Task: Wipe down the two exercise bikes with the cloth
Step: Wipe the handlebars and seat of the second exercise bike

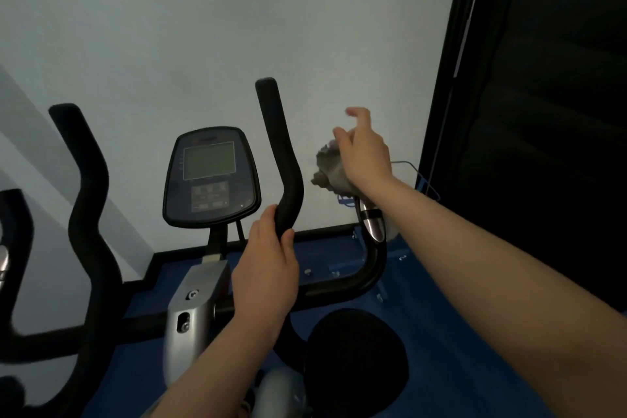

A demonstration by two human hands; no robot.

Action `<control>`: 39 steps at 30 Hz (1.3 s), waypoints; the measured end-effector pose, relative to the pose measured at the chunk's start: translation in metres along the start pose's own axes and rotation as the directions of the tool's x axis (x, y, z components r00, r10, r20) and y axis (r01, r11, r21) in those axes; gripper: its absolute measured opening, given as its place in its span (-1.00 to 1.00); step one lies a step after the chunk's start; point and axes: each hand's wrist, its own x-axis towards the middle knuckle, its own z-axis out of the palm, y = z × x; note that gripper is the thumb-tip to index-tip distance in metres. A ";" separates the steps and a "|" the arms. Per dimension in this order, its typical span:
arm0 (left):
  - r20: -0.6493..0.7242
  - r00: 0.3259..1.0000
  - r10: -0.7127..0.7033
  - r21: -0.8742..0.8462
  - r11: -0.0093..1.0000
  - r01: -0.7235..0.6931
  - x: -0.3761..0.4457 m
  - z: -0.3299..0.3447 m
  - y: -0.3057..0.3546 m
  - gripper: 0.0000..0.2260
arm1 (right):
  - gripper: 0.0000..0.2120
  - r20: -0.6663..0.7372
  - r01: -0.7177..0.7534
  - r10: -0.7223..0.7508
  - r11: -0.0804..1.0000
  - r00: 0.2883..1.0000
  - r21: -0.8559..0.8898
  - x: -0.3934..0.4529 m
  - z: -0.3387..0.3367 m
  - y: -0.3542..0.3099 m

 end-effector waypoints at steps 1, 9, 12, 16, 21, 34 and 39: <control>0.002 1.000 0.000 -0.005 1.000 0.000 0.000 0.000 0.000 -0.63 | -0.78 0.020 -0.015 0.014 1.000 1.000 0.021 0.006 -0.002 -0.001; -0.004 1.000 0.004 0.013 1.000 -0.004 0.001 0.001 -0.001 -0.63 | -0.84 0.117 -0.171 0.134 0.897 0.984 0.407 -0.008 0.001 0.021; -0.009 1.000 0.018 0.016 1.000 -0.017 0.001 0.001 -0.001 -0.63 | -0.79 0.157 -0.167 0.120 0.927 0.980 0.335 -0.003 -0.002 0.021; 0.008 1.000 0.005 0.003 1.000 -0.005 0.002 0.001 -0.001 -0.64 | -0.62 0.196 -0.170 0.098 0.902 0.976 0.397 -0.004 -0.010 0.013; -0.006 1.000 0.003 -0.006 1.000 -0.003 0.002 0.001 -0.001 -0.64 | -0.58 0.116 -0.149 0.140 0.985 0.983 0.082 -0.041 0.003 0.037; -0.025 0.999 0.027 0.008 1.000 -0.026 -0.001 -0.002 0.003 -0.62 | -0.53 0.201 -0.210 0.221 0.975 0.954 -0.075 -0.092 -0.009 0.047; -0.024 1.000 0.016 0.012 1.000 -0.015 -0.001 -0.002 0.004 -0.64 | -0.61 0.362 -0.476 0.336 0.765 0.869 0.433 -0.053 -0.019 0.026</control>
